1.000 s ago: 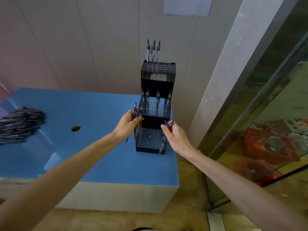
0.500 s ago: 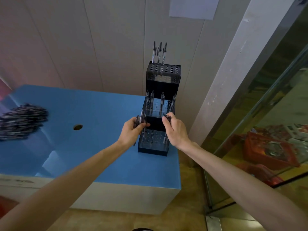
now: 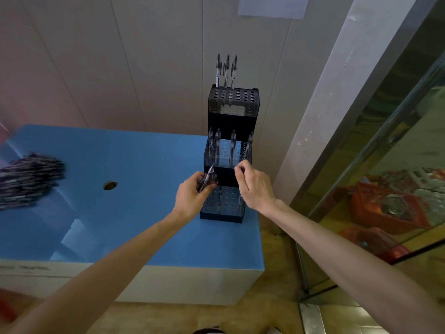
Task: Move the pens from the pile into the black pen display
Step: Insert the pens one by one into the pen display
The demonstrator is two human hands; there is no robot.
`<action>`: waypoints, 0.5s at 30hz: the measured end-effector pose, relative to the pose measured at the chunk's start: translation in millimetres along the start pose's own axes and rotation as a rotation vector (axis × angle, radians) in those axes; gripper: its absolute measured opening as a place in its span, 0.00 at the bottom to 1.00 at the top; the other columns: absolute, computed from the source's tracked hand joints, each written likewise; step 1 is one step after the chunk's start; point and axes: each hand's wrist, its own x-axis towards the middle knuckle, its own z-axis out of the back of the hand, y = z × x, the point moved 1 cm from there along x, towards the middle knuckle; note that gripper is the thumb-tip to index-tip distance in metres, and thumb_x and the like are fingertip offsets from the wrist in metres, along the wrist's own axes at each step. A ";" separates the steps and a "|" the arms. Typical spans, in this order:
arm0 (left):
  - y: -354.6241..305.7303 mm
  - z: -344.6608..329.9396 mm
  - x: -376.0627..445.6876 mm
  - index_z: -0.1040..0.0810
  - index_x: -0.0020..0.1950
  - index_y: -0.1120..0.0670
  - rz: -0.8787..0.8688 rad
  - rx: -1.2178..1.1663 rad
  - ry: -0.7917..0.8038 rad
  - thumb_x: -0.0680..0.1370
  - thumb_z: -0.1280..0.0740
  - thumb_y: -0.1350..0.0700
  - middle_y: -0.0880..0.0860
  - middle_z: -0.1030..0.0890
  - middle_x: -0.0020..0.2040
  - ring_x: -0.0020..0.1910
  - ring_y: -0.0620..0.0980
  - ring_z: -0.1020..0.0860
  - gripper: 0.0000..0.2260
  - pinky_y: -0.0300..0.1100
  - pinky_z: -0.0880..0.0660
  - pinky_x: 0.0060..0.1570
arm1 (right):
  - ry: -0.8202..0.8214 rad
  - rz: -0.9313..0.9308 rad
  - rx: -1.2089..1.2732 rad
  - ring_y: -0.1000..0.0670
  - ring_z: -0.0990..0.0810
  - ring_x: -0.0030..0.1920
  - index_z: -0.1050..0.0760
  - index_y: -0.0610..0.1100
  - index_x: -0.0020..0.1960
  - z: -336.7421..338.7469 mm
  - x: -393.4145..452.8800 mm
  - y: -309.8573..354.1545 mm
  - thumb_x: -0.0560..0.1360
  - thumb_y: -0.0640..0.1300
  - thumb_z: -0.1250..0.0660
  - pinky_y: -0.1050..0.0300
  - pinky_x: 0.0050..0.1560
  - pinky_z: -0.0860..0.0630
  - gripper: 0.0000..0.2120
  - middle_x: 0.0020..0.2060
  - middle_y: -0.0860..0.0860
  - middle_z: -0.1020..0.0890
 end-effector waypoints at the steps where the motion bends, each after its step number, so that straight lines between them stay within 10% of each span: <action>1: 0.7 0.1 1.1 0.23 0.47 0.50 0.001 -0.002 0.002 0.80 0.29 0.51 0.54 0.19 0.36 0.31 0.46 0.27 0.06 0.39 0.30 0.32 | -0.004 -0.011 -0.011 0.53 0.27 0.24 0.29 0.44 0.56 -0.5 0.8 -1.0 0.87 0.53 0.52 0.55 0.25 0.29 0.18 0.27 0.54 0.28; 15: 5.4 2.4 15.8 0.17 0.46 0.50 -0.015 0.025 0.021 0.76 0.24 0.52 0.52 0.16 0.36 0.31 0.49 0.22 0.04 0.45 0.26 0.34 | 0.054 0.047 -0.058 0.53 0.28 0.28 0.31 0.42 0.60 -9.9 -3.0 -10.0 0.85 0.56 0.47 0.55 0.29 0.28 0.18 0.34 0.56 0.27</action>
